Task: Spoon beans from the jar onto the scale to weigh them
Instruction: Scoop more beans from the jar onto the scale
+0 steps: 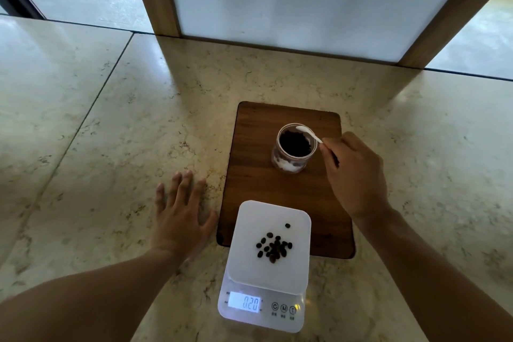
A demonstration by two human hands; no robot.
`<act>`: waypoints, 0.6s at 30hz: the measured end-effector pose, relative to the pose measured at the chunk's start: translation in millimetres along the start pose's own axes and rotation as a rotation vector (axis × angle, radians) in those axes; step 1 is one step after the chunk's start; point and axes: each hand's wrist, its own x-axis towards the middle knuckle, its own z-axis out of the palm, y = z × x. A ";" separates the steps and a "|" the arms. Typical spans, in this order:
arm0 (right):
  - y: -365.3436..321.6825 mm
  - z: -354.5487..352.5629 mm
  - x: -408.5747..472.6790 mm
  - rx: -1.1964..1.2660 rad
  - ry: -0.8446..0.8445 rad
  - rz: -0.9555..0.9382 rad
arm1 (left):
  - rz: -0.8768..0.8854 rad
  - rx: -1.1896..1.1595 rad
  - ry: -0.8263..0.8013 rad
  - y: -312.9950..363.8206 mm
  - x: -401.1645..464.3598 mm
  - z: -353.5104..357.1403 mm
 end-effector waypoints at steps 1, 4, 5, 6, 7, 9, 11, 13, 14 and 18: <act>0.5 0.2 1.8 -0.016 -0.007 -0.024 | 0.001 0.006 -0.002 0.1 0.2 0.4; -0.9 3.1 4.5 -0.065 -0.048 -0.062 | -0.001 0.012 -0.010 -0.9 0.2 1.2; -1.9 4.5 3.8 -0.084 -0.062 -0.067 | 0.001 0.015 -0.011 -1.2 0.2 1.6; -3.1 6.4 2.9 -0.102 -0.077 -0.074 | 0.003 0.016 -0.010 -1.4 0.0 2.0; -4.0 8.5 1.7 -0.118 -0.096 -0.078 | 0.003 0.015 -0.008 -1.5 0.1 2.3; -4.8 12.4 -0.2 -0.145 -0.154 -0.065 | 0.002 0.007 0.001 -0.8 0.3 2.8; -4.0 14.9 -0.1 -0.154 -0.198 -0.034 | 0.004 0.010 0.006 -0.3 0.2 3.1; -3.7 15.0 3.6 -0.149 -0.209 -0.004 | 0.007 0.010 0.016 -1.4 0.0 3.2; -3.8 14.4 6.7 -0.146 -0.209 0.019 | 0.009 0.011 0.019 -2.0 0.0 3.4; 1.4 12.9 21.1 -0.100 -0.177 0.161 | 0.013 0.019 0.018 -2.4 0.1 4.4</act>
